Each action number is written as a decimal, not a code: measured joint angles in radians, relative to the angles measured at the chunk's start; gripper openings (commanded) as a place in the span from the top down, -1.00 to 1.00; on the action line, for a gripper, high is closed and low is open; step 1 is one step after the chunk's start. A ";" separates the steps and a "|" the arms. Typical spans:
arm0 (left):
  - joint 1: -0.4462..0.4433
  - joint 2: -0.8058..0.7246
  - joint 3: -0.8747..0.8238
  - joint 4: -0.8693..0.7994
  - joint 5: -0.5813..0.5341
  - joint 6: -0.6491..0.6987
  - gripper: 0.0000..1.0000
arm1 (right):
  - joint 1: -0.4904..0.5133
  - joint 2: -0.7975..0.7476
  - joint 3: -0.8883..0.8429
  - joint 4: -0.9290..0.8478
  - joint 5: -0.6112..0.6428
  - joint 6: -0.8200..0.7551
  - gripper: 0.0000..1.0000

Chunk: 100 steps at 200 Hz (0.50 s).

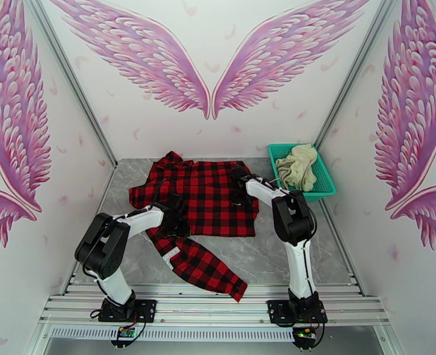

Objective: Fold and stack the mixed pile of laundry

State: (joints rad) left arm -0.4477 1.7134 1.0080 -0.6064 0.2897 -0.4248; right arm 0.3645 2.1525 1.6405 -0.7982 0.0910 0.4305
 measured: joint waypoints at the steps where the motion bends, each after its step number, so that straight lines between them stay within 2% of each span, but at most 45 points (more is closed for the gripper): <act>1: 0.000 -0.005 0.000 -0.004 -0.003 -0.002 0.33 | 0.000 -0.003 -0.004 0.000 0.000 0.000 0.09; 18: 0.010 -0.092 0.013 -0.044 -0.021 -0.014 0.20 | -0.003 -0.130 -0.110 -0.002 -0.009 0.016 0.02; 36: 0.063 -0.208 0.018 -0.073 -0.023 -0.030 0.04 | -0.017 -0.296 -0.234 0.006 -0.040 0.042 -0.03; 62: 0.234 -0.333 -0.048 -0.091 -0.025 -0.043 -0.06 | -0.071 -0.492 -0.428 0.038 -0.121 0.097 -0.06; 83: 0.377 -0.360 -0.166 -0.098 -0.015 -0.050 -0.11 | -0.121 -0.547 -0.580 0.080 -0.194 0.142 -0.08; 100: 0.443 -0.351 -0.250 -0.090 0.006 -0.061 -0.24 | -0.146 -0.555 -0.680 0.109 -0.252 0.182 -0.08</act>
State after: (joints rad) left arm -0.0051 1.3628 0.7582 -0.6968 0.2958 -0.4858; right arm 0.2180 1.5970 0.9607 -0.6895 -0.1608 0.6125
